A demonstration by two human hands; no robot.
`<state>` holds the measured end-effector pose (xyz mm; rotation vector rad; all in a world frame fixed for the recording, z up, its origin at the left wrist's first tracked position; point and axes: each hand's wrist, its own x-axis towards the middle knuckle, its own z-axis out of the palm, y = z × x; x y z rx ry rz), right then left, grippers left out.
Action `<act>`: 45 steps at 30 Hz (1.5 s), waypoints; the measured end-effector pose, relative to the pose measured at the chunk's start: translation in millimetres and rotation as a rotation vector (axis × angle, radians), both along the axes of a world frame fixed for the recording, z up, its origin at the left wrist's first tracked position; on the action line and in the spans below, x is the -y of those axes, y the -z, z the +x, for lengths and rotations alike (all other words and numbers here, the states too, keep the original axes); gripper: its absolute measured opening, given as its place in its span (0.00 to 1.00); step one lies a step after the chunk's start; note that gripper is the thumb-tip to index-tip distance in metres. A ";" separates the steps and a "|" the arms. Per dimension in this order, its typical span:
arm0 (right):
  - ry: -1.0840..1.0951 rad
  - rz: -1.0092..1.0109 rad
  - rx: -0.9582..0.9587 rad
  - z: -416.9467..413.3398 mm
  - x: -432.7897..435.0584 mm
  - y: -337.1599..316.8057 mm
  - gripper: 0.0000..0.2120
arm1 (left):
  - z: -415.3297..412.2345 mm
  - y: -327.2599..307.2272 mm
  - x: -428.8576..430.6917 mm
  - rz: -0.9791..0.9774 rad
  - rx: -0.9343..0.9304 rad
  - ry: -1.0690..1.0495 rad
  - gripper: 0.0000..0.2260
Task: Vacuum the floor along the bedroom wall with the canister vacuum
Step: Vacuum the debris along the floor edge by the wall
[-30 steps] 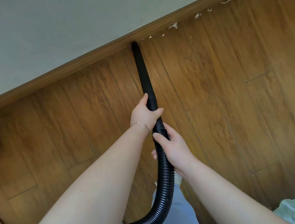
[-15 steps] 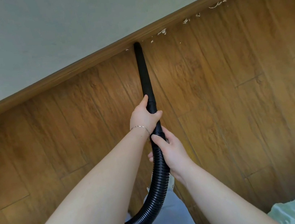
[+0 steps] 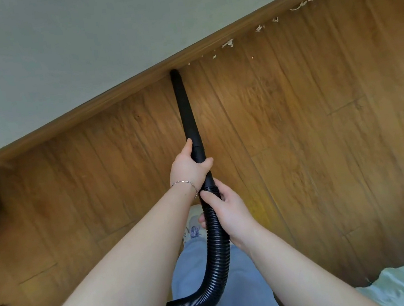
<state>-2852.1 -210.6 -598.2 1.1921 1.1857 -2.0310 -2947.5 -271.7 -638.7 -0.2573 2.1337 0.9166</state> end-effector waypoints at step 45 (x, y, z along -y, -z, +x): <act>0.038 -0.115 0.064 -7.4 -114.8 -0.9 0.13 | -7.4 0.2 -111.0 -0.151 -0.074 0.110 0.32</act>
